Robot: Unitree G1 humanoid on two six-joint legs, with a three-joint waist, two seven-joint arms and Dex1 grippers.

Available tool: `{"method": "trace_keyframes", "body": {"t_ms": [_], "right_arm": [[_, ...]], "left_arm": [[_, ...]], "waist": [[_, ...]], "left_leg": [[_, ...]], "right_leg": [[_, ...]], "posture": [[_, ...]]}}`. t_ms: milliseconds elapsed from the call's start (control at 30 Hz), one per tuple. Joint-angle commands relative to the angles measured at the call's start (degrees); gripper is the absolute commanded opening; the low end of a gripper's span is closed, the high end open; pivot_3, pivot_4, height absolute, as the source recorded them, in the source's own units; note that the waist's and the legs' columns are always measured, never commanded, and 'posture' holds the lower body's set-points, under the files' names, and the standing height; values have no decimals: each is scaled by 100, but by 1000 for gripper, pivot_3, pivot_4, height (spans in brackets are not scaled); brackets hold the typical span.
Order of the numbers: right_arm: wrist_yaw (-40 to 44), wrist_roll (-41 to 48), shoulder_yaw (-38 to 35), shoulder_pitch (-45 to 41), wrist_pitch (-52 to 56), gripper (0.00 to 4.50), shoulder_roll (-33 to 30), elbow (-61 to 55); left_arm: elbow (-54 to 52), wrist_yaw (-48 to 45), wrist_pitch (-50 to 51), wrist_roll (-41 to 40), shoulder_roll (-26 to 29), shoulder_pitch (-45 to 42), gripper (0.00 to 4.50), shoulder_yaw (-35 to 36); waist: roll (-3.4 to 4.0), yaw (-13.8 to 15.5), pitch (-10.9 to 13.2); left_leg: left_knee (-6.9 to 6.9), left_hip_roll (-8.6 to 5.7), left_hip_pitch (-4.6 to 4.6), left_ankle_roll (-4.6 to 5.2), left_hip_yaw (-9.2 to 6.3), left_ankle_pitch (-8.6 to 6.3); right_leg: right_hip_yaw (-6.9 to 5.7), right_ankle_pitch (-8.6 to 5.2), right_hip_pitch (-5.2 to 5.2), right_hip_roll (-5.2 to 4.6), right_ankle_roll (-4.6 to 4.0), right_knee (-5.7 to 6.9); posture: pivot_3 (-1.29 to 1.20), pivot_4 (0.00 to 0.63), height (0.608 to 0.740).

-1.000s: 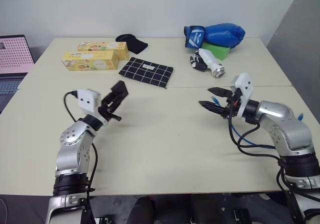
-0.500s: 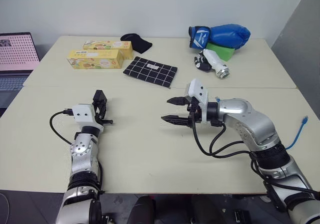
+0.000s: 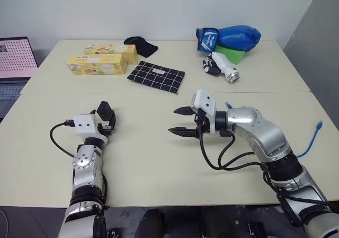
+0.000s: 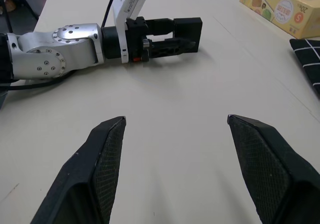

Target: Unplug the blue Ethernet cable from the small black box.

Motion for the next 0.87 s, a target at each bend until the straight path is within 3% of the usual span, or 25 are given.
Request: {"method": "trace_keyframes", "body": {"t_ms": [33, 133, 333, 667, 867], "right_arm": [[1, 127, -279, 235, -96, 3446, -2, -240], [-135, 81, -460, 532, -153, 3446, -38, -252], [-8, 211, -1165, 1207, -70, 3446, -695, -413], [630, 413, -1969, 1284, -104, 3446, -1800, 205], [770, 382, -2104, 1199, -92, 3446, -2126, 361]], "left_arm": [[-984, 180, 1131, -75, 138, 734, 3800, 59], [-1965, 8, 1790, -160, 346, 1226, 3800, -8], [-3745, -1095, 3227, -768, 1373, 2064, 3800, 100], [-4175, -2044, 3689, -1285, 2262, 2047, 3800, 587], [-4274, -2367, 3900, -1461, 2457, 2105, 3800, 690]], "waist": [[0, -29, -1], [0, -81, -1], [-1, -69, 1], [-2, 32, 2], [-2, 29, 2]], "left_leg": [[-2, 2, 2, 0, 1, 0], [-6, 5, 4, 0, 3, -1], [-7, 8, 1, 0, -5, -1], [-6, 3, 2, 2, 14, -1], [-7, 6, 3, 2, 15, -1]], "right_leg": [[2, 0, 0, 0, 0, 0], [7, 0, 0, -2, 0, 0], [6, 0, 1, 0, -1, -1], [3, -1, 4, 7, 0, -3], [6, -1, 4, 6, 0, -5]], "posture": [[0, 150, 740], [0, 150, 740], [0, 150, 740], [0, 150, 740], [0, 150, 740]]}}
